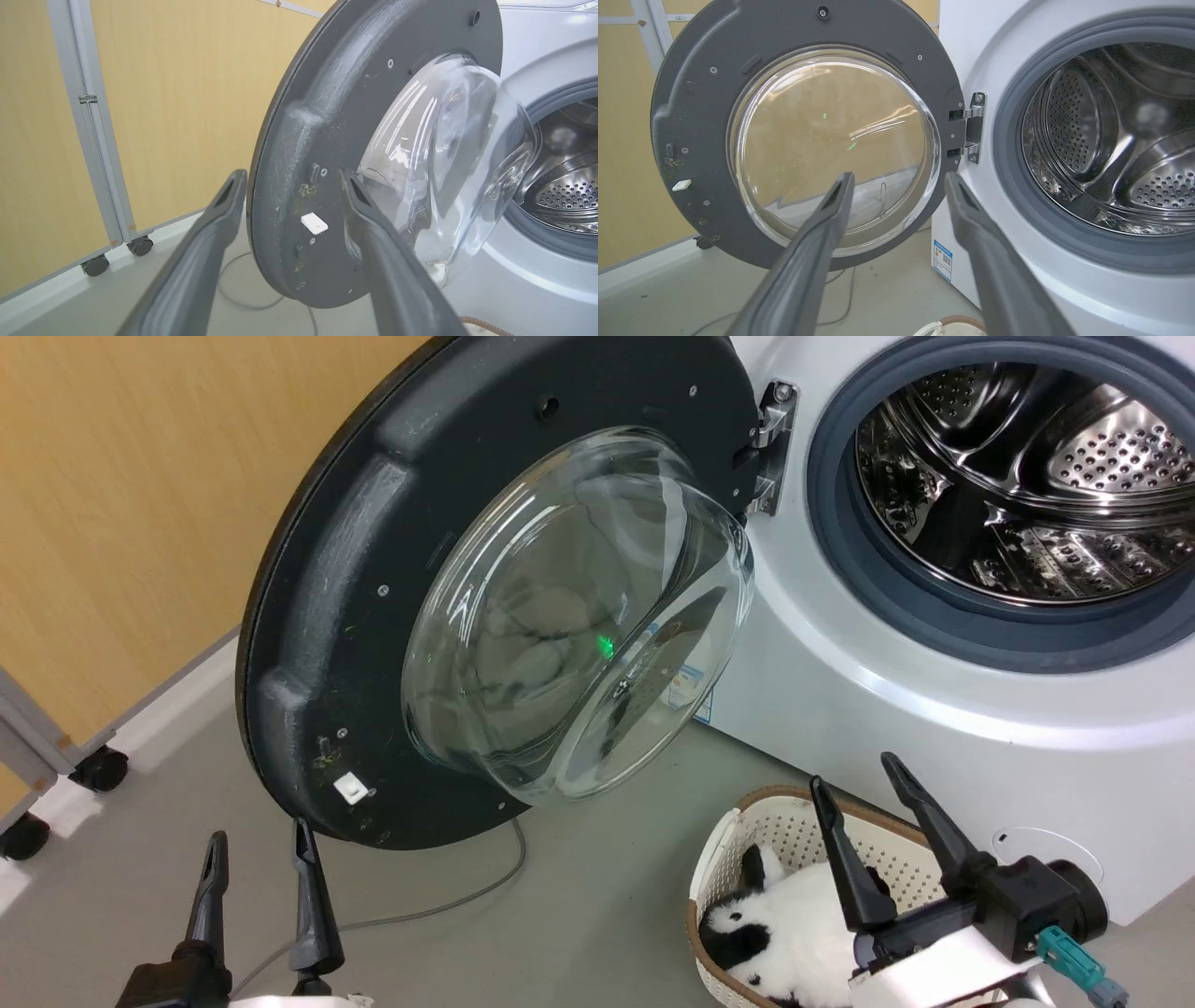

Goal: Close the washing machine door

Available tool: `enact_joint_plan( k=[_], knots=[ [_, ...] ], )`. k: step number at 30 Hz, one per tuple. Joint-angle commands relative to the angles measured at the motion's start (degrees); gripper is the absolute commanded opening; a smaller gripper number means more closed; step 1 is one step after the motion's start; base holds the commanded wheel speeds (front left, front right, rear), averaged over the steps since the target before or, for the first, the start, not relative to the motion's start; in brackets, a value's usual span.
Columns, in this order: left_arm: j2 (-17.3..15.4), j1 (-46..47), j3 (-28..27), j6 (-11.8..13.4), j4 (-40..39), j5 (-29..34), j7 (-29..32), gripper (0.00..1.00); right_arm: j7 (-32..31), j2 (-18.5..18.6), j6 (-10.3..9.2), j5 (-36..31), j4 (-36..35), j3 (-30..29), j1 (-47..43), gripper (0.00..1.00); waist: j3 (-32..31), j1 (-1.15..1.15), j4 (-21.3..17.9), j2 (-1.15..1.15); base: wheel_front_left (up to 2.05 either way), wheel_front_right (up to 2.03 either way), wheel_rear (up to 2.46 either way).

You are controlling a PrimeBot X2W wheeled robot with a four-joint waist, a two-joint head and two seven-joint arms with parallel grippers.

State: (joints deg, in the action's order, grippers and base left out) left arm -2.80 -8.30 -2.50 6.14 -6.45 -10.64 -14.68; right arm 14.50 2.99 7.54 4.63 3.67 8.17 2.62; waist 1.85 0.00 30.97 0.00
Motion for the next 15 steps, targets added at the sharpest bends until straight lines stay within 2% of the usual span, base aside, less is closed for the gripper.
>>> enact_joint_plan(
  k=[1, 5, 6, 7, 12, 15],
  knots=[
    [-0.1, -0.6, -0.2, 0.2, -0.3, 0.0, -0.3, 1.0, 0.5, -0.1, -0.05, 0.2, 0.1, 0.1, 0.4, 1.0, 0.0, 0.0, 0.0, 0.0, 0.0, 0.0, 0.0],
    [-0.1, -0.6, -0.4, -0.3, -0.1, -0.6, -0.3, 1.0, 0.5, -0.1, -0.05, 0.0, 0.0, -0.1, 0.2, 1.0, -0.1, 0.0, -0.1, 0.0, 0.0, 0.0, 0.0],
    [-0.1, -0.4, -0.6, -0.8, -0.4, -0.7, -0.3, 0.22, 0.5, -0.1, -0.05, 0.0, 0.0, -0.1, 0.1, 1.0, -0.1, 0.0, -0.1, 0.0, 0.0, 0.0, 0.0],
    [-0.1, -0.1, -1.0, -1.3, -1.0, -0.8, -0.3, 0.0, 0.5, -0.1, -0.05, -0.1, 0.0, -0.1, 0.1, 1.0, -0.2, 0.0, -0.1, 0.0, 0.0, 0.0, 0.0],
    [-0.3, 1.4, -5.2, -3.4, -4.4, 0.2, -0.3, 0.0, 0.5, -0.1, -0.05, -0.3, -0.5, -0.7, -0.3, 1.0, -0.3, 0.0, -0.1, 0.0, 0.0, 0.0, 0.0],
    [-1.9, 3.5, -8.4, -5.3, -4.6, 0.5, -0.3, 0.0, 0.5, -0.1, -0.05, -0.6, -0.9, -1.0, -0.8, 1.0, 0.0, 0.0, -0.3, 0.0, 0.0, 0.0, 0.0]
  ],
)
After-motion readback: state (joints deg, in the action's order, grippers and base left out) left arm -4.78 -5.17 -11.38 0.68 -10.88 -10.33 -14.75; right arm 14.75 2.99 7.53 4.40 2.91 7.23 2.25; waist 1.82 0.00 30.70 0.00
